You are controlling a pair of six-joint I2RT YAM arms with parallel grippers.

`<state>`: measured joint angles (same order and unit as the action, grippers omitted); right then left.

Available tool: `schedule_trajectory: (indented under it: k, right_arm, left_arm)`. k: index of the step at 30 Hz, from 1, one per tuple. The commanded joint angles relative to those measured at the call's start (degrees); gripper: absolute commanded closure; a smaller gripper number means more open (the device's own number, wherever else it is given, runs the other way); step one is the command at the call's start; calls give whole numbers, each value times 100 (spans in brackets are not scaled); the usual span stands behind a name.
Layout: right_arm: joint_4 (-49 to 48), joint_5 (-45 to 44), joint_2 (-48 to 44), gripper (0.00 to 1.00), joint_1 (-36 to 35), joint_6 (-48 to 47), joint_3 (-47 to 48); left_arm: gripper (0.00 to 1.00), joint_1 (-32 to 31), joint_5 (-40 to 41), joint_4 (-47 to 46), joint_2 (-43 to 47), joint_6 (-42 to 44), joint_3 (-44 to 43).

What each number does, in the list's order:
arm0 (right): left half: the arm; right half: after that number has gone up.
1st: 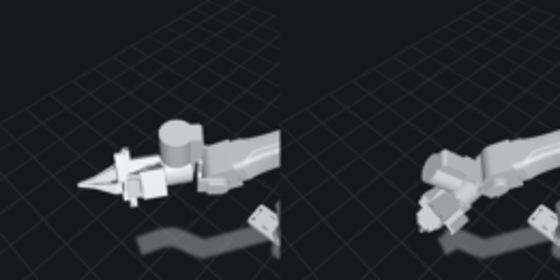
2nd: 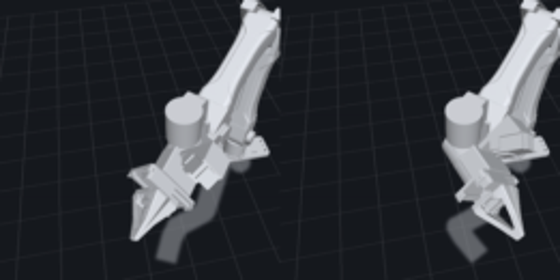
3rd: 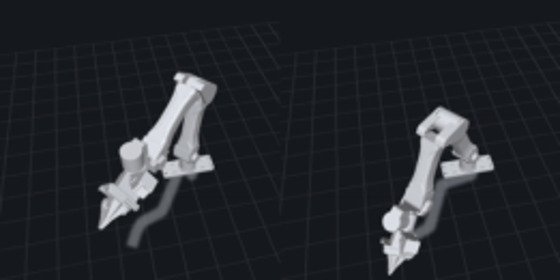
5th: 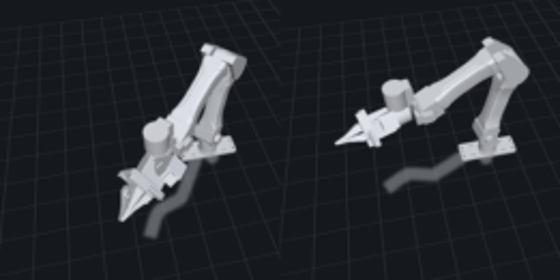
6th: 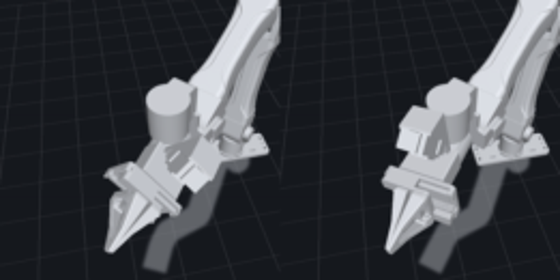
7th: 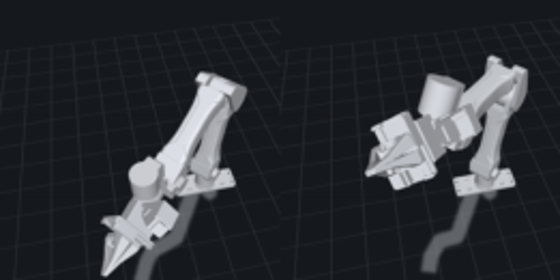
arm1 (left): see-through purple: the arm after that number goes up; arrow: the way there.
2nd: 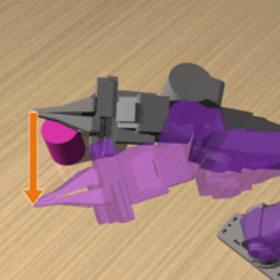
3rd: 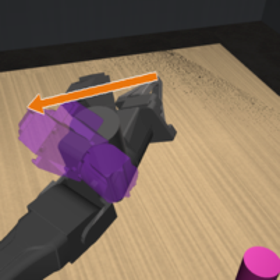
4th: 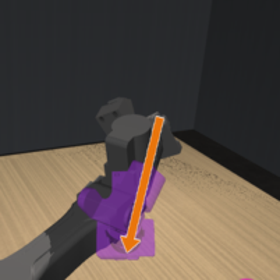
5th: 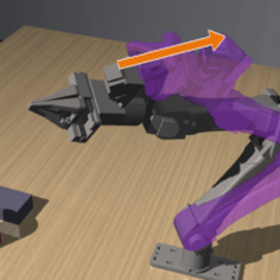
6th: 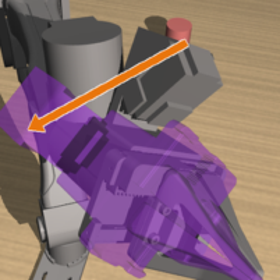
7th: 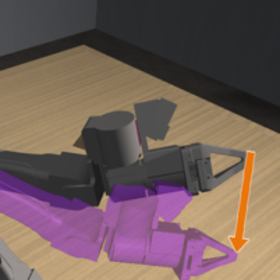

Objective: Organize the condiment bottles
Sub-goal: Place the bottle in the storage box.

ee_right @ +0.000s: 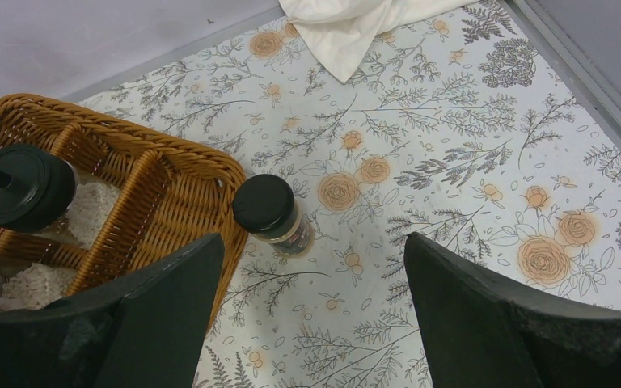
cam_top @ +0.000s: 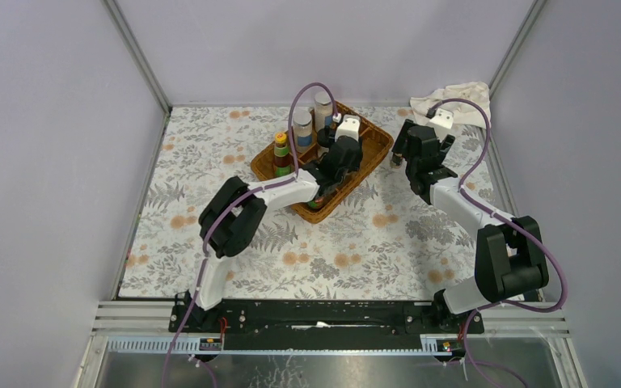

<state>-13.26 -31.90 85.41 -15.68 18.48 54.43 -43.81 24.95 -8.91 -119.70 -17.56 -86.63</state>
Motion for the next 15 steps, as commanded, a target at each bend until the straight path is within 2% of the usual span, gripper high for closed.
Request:
schedule_trajectory:
  k: [1,15]
  right_arm:
    - [-212,18,24,11,48,77,111]
    - [-230,70,124,10,83,101,146]
  left_arm:
    - [100,37,251,-42,-117,-136,-201]
    - [100,39,371,-164,-289,-201,-228]
